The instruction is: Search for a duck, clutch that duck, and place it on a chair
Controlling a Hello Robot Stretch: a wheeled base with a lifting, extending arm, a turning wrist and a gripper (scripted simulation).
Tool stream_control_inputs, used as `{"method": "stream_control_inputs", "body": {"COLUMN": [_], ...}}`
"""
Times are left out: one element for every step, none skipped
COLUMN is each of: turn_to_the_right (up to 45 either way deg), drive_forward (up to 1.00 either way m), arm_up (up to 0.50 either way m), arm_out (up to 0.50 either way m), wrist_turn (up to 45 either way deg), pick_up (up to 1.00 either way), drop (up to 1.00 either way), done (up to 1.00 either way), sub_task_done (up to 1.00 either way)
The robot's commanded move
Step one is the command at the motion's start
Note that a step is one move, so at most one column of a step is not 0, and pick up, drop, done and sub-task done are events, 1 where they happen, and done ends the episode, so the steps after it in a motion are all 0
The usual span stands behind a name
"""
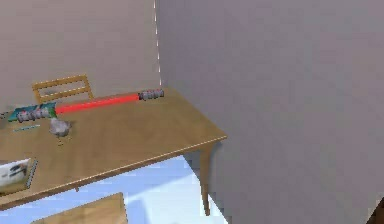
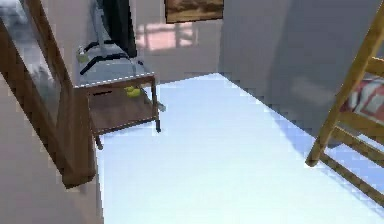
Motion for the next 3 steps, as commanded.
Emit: {"method": "stream_control_inputs", "body": {"turn_to_the_right": [0.0,-3.0,45.0], "drive_forward": [0.20,0.00,0.00], "arm_up": [0.00,0.00,0.00], "arm_out": [0.00,0.00,0.00], "wrist_turn": [0.0,0.0,0.0], "pick_up": [0.00,0.00,0.00], "drop": [0.00,0.00,0.00], "done": [0.00,0.00,0.00], "sub_task_done": [0.00,0.00,0.00]}}
